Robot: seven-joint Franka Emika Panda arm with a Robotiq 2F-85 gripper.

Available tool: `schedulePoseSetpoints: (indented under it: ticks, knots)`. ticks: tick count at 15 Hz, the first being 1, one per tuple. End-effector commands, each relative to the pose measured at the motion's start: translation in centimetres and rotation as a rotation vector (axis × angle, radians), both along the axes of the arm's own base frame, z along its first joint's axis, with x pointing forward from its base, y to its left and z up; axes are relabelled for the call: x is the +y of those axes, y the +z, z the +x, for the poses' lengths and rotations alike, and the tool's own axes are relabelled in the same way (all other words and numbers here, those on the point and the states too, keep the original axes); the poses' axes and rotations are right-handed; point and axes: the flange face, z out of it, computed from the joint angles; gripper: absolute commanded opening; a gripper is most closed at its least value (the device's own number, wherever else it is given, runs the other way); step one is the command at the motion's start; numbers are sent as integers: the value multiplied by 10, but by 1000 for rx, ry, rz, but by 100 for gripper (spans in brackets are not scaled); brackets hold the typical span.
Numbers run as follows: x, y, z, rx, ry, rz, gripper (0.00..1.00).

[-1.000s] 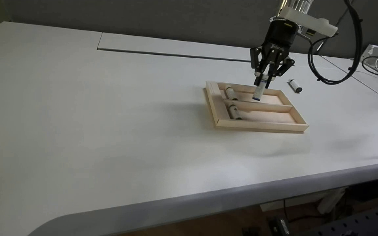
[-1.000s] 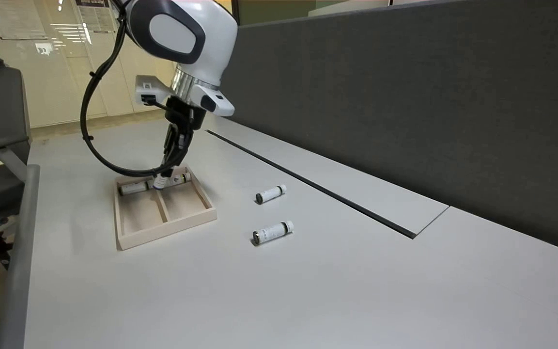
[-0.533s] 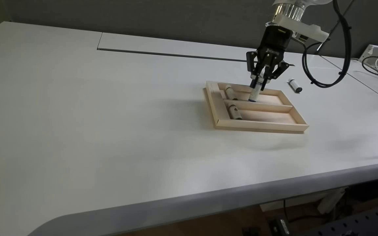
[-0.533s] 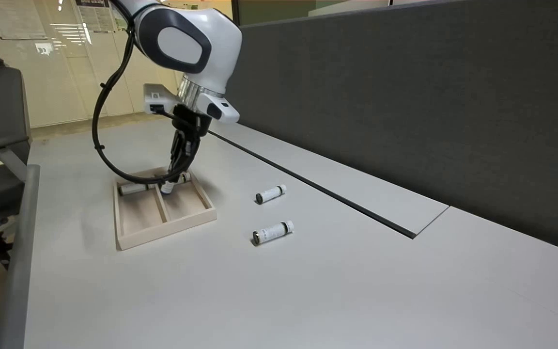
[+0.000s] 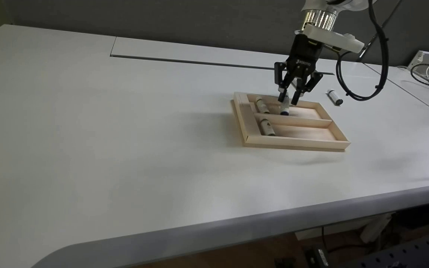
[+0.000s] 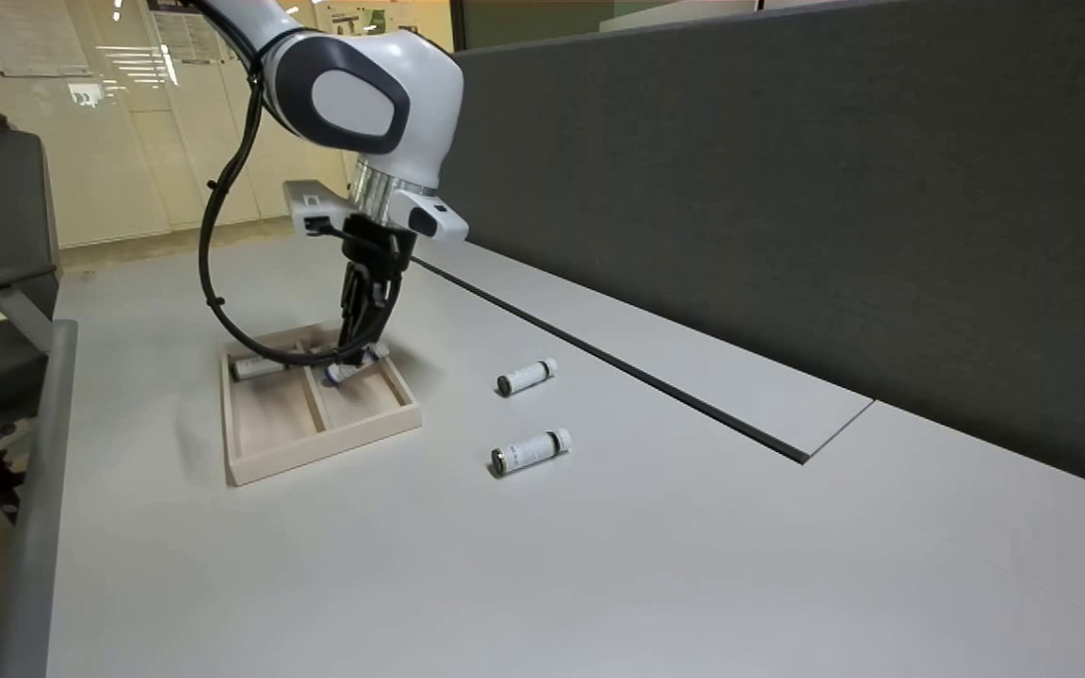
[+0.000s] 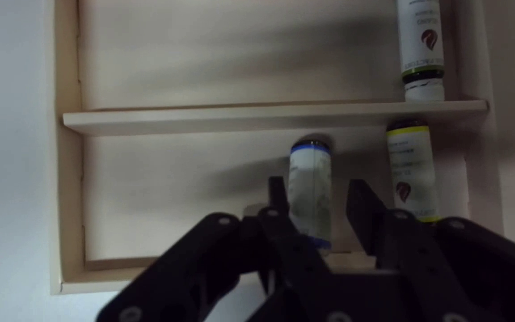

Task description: Move the upright bottle to the top compartment of the box

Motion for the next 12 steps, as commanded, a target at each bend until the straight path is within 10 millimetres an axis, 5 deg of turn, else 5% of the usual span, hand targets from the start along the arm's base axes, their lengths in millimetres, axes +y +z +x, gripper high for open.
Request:
schedulePoseSetpoints:
  ticks: [1, 6, 7, 9, 12]
  knots:
    - [7, -3, 4, -40, 22, -56, 73]
    - [15, 3, 0, -95, 47, -97, 100]
    - [16, 5, -1, -114, 50, -103, 64]
    - [18, 10, -5, -140, 53, -117, 67]
    - [17, 12, -16, -145, 30, -122, 45]
